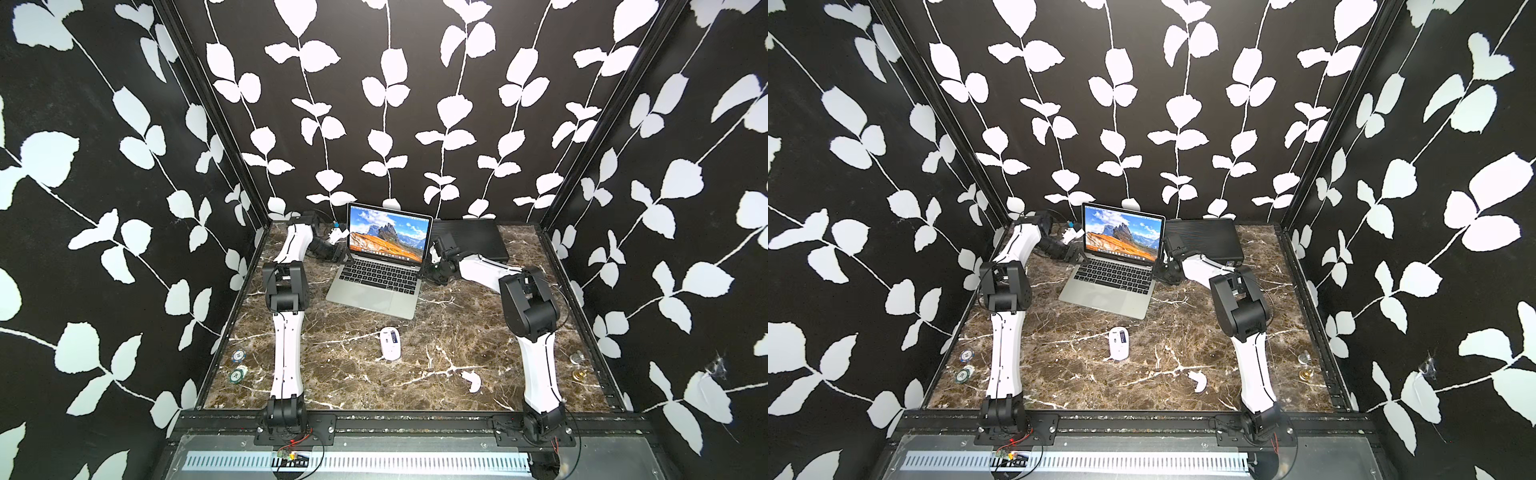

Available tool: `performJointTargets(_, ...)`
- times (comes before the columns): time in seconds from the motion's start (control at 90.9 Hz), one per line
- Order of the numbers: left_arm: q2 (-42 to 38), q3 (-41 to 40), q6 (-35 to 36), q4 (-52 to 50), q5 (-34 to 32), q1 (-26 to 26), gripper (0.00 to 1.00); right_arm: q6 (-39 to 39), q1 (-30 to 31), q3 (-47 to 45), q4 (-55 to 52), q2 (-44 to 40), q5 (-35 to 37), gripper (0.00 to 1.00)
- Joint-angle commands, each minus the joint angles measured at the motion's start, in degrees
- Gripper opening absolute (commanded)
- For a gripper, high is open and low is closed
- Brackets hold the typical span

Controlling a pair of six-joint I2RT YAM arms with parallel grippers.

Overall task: Insert the wireless mouse receiver into the laptop
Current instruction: Insert the USB plug into the USB port.

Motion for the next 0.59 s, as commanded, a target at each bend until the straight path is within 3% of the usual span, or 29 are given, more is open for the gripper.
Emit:
performJointTargets(0.0,-0.46,-1.41,0.18,-3.54,2.06,-1.44,0.72,0.31,1.68,1.85,4.31,-0.12,-4.66,0.33)
performJointTargets(0.286,-1.59,-1.50,-0.39,-3.03,3.62,-2.07,0.72,6.75,2.11,-0.76,15.73,-0.15,-10.99,0.32)
performJointTargets(0.506,-6.17,-2.03,-5.07,1.55,3.41,-0.41,0.73,-1.05,1.79,-3.48,5.77,-6.24,-2.72,0.34)
performJointTargets(0.583,-9.18,-2.87,-7.90,4.84,0.59,0.56,0.74,-4.88,1.61,-4.87,2.13,-9.23,1.92,0.35)
